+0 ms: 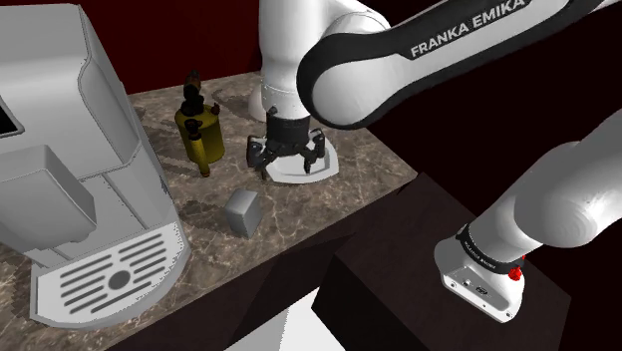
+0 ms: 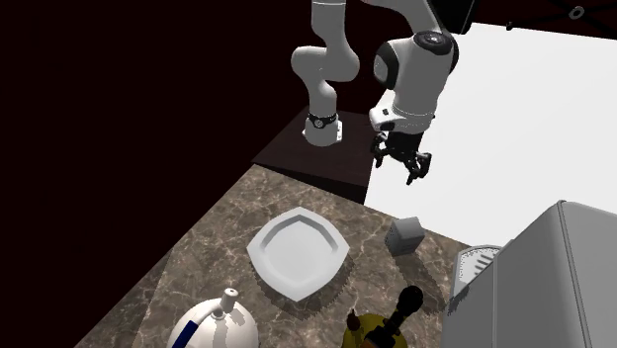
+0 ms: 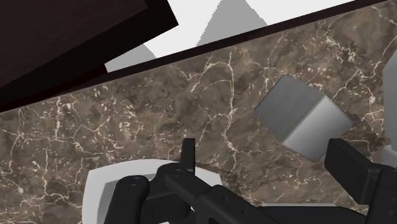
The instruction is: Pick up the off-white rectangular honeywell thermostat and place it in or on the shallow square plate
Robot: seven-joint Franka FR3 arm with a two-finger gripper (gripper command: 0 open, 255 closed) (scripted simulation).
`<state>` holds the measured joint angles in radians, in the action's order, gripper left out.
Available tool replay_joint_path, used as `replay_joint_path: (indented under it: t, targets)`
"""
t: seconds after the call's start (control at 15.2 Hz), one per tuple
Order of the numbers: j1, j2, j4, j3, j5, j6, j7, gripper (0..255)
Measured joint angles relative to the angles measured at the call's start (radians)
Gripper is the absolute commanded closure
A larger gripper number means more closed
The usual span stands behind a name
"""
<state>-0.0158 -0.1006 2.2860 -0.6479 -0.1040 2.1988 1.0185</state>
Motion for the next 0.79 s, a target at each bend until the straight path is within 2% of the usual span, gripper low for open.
replay_joint_path:
  t: [0.26, 0.46, 0.66, 0.79]
  targets:
    - [0.021, 0.215, -0.118, -0.034, 0.169, 0.035, 0.222, 0]
    - [0.078, 0.361, -0.216, -0.014, 0.282, 0.035, 0.367, 0]
    - [0.145, 0.488, -0.323, 0.023, 0.362, 0.018, 0.474, 0]
    - [0.166, 0.529, -0.345, 0.04, 0.388, 0.028, 0.502, 0]
